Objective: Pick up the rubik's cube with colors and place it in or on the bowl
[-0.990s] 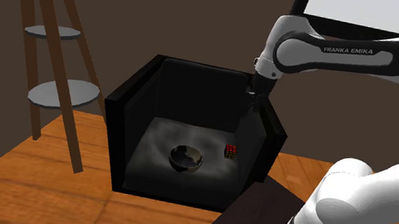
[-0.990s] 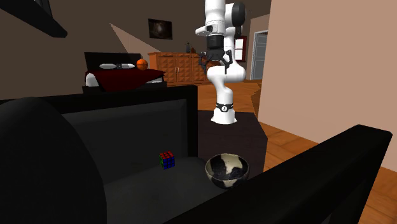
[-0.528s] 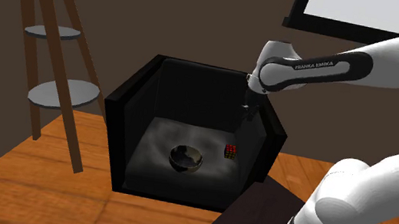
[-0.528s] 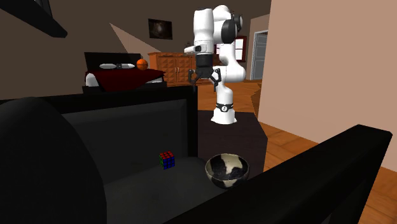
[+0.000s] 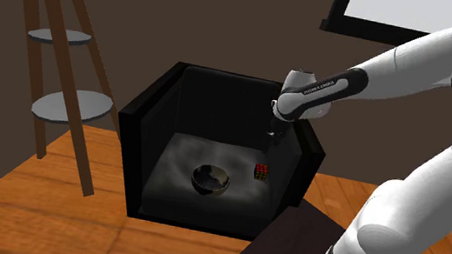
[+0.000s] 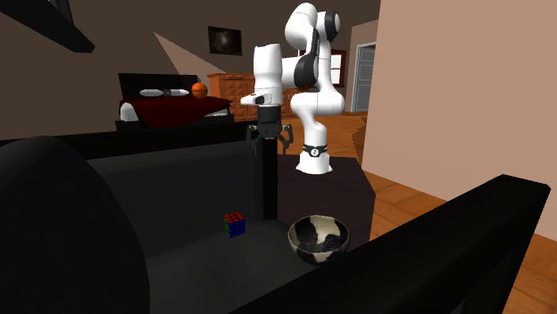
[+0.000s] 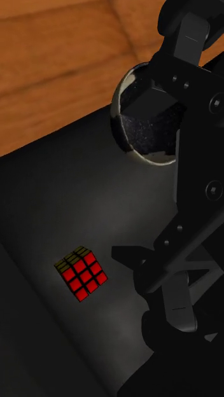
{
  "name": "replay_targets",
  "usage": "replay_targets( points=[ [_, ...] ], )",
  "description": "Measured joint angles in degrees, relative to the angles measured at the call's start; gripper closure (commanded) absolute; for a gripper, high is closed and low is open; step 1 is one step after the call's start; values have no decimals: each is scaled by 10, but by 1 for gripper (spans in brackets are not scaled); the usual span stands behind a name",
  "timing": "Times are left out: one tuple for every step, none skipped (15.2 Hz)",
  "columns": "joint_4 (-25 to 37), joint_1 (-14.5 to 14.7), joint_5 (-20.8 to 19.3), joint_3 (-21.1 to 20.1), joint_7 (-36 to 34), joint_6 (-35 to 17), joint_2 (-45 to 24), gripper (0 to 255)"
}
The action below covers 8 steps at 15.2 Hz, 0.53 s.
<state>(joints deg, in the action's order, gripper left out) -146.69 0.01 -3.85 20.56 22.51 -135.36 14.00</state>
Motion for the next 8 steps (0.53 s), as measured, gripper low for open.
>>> replay_targets(
  points=[
    [5, 0, 8, 11, 19, -20, -26, 0],
    [11, 2, 17, 18, 36, -35, -49, 0],
    [16, 4, 27, 21, 49, -49, -70, 0],
    [24, 7, 40, 26, 65, -65, -96, 0],
    [30, 5, 52, 31, 86, -77, -116, 0],
    [38, 6, 70, 33, 105, -93, -143, 0],
    [49, 4, 88, 34, 126, -105, -169, 0],
    [61, -1, 107, 34, 149, -116, -195, 0]
  ],
)
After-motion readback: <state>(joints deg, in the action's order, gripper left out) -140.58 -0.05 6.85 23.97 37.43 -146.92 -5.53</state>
